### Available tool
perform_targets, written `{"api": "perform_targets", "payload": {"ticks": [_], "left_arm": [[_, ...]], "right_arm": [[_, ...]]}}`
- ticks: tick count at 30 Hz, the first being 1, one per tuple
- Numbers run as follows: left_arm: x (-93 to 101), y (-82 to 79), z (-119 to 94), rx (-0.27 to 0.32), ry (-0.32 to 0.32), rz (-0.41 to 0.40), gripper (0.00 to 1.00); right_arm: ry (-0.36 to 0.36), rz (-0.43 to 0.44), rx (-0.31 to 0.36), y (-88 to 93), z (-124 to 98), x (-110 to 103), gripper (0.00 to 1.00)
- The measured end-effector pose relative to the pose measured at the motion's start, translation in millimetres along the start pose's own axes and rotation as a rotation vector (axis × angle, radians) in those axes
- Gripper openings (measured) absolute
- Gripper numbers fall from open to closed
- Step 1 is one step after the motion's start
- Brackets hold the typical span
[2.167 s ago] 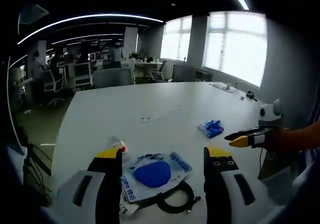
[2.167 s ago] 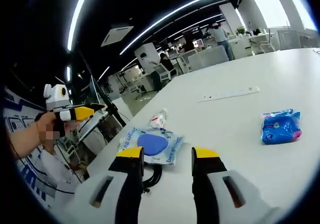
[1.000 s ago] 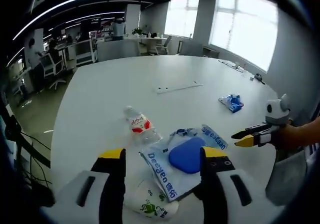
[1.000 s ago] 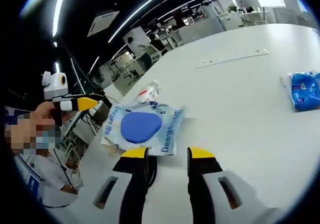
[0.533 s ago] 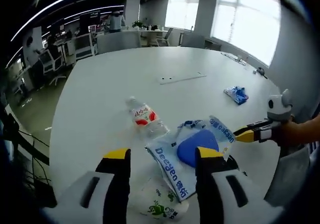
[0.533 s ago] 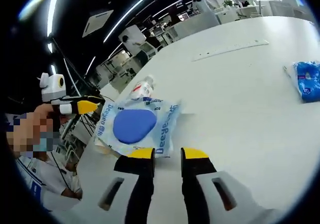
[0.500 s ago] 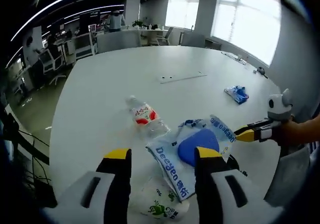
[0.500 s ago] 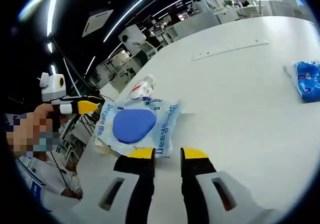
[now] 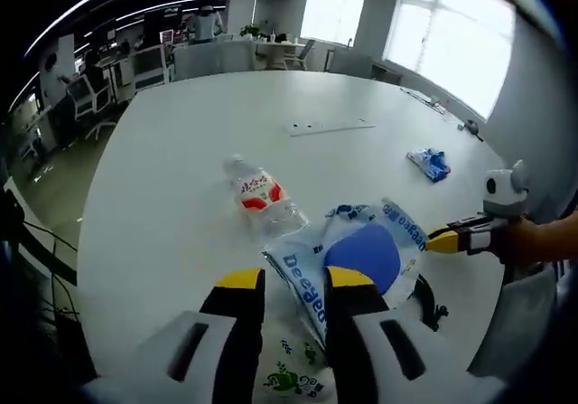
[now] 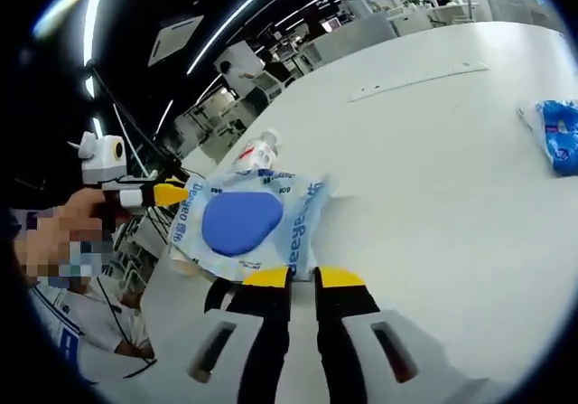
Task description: Arrange the tabletop items into an orderly group along one side of the table until the central work area is clear of visible clutter.
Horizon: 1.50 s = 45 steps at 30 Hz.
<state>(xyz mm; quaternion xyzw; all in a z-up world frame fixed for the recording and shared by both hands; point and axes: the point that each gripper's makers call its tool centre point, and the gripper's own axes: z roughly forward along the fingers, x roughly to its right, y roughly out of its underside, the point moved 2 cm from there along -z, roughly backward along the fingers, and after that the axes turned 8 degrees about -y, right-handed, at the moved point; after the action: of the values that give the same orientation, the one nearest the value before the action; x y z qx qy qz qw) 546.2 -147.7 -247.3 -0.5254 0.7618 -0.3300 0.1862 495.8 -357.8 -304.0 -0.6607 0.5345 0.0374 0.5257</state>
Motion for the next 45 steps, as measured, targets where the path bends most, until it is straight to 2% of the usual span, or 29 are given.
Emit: {"api": "perform_targets", "payload": {"ticks": [7,14,26,35,45], "left_arm": [[-0.9,4.6,2,-0.013,-0.004,0.004,0.05],[1.2,6.8,2,-0.021,0.0,-0.006,0.01],[6.4,0.0,-4,-0.001,0.005,-0.011,0.0],[14.5,-15.6,-13,0.038,0.009,-0.013,0.0],[32.9,-44.1,-17,0.09,0.027,0.0,0.0]], "right_arm": [[-0.002,0.003,-0.006,0.7,1,1,0.02],[-0.009,0.01,-0.01,0.3,1,0,0.0],[-0.024,0.004,0.004,-7.8,-8,-7,0.0],[-0.034,-0.017,0.045,-26.2,-25,-14,0.0],[-0.024,-0.036,0.108,-50.4,-50,-13,0.0]]}}
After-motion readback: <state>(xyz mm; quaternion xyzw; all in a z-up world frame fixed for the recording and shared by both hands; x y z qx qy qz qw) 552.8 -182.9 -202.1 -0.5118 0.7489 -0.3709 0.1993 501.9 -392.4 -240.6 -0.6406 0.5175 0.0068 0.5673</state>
